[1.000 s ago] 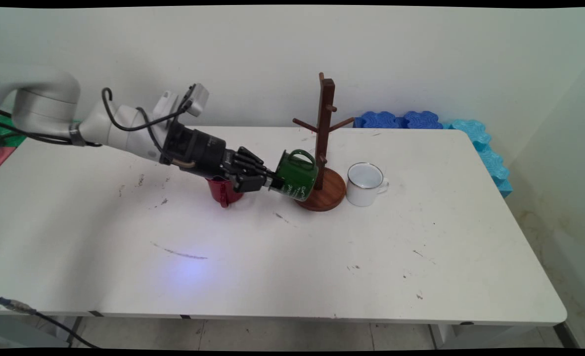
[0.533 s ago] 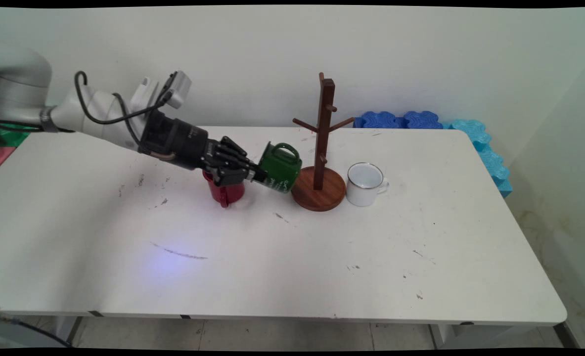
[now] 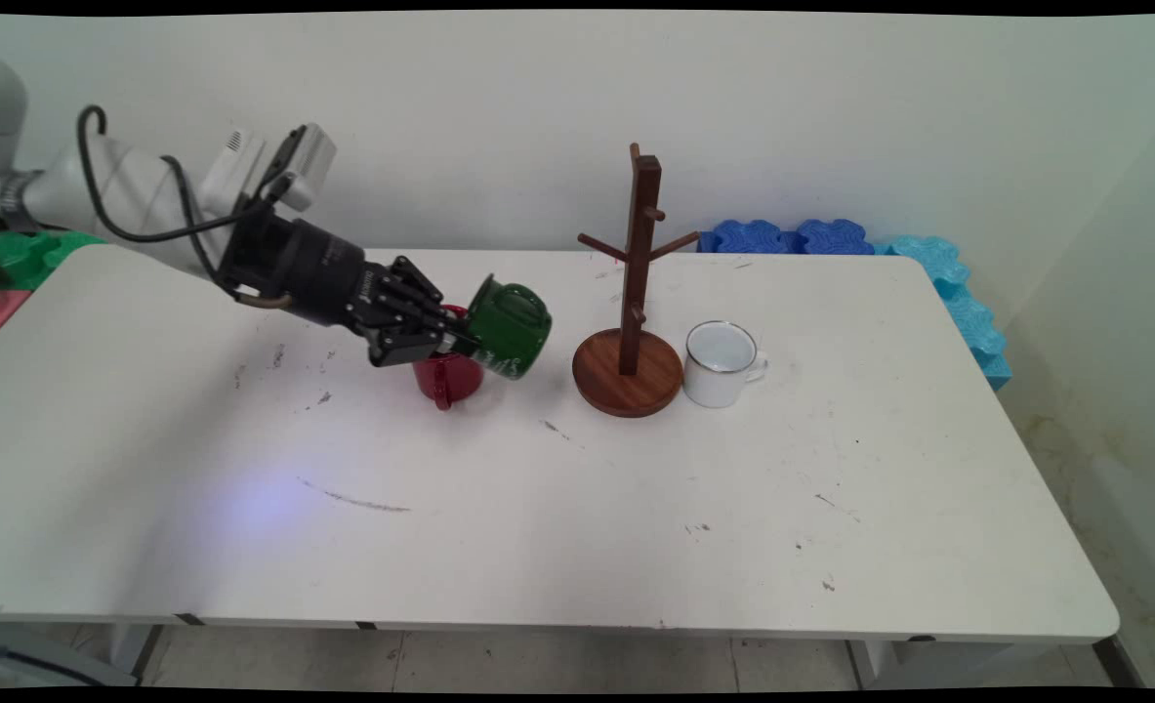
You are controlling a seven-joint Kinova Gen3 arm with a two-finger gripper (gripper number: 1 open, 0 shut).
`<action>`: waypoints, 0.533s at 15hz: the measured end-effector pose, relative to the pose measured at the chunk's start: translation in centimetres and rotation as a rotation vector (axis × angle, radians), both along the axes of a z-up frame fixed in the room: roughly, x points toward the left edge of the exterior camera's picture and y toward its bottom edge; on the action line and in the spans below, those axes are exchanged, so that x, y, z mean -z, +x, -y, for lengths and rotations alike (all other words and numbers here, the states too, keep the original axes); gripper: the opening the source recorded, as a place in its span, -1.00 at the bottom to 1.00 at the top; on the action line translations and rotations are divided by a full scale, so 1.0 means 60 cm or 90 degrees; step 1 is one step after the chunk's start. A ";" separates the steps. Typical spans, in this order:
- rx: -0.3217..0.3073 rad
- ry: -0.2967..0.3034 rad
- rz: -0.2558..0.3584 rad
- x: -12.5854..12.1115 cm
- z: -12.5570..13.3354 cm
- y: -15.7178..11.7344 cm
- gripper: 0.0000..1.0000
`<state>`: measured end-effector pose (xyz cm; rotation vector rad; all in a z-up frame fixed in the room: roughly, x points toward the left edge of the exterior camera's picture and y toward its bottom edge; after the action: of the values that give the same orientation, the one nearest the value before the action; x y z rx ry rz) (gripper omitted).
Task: Place the picked object on the table
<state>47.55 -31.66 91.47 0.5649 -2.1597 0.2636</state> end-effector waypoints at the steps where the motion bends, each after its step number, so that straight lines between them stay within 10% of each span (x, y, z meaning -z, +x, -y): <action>1: 0.004 -0.004 0.013 -0.008 -0.003 0.006 -1.00; 8: 0.021 -0.028 0.098 -0.055 -0.011 0.050 -1.00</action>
<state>50.54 -30.98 94.75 0.4970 -2.3040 0.3464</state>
